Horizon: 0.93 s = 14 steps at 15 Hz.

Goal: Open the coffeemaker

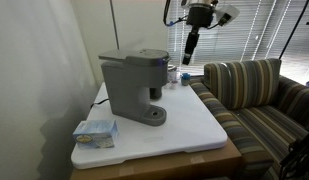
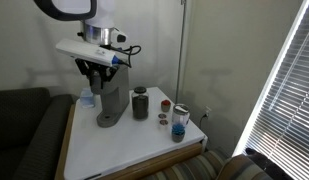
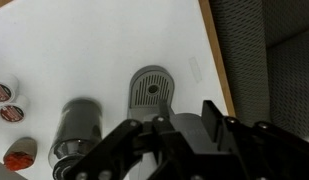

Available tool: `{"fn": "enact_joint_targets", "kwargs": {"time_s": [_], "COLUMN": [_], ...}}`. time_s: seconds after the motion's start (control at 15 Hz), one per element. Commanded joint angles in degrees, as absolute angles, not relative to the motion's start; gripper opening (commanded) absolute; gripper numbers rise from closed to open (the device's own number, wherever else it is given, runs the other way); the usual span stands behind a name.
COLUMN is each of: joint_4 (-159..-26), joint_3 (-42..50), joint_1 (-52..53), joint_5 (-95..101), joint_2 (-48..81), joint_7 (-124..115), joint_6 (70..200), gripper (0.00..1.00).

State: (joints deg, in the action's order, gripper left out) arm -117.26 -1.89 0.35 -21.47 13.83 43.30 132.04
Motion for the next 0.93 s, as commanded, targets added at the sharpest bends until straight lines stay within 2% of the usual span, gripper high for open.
{"fn": "enact_joint_targets", "kwargs": {"time_s": [0.0,0.13,0.87], "joint_4": [-115.2,-115.06,-115.13], "joint_3": [-4.88,-5.82,-6.76], "joint_1": [-1.23,-1.25,-1.08], "joint_5": [-24.41,-26.35,-30.73], "joint_2": [15.38,15.38,16.01], "joint_7": [44.34,44.54,44.03], "joint_6": [131.56,132.18,134.59], "gripper": [0.1,0.01,0.0]}}
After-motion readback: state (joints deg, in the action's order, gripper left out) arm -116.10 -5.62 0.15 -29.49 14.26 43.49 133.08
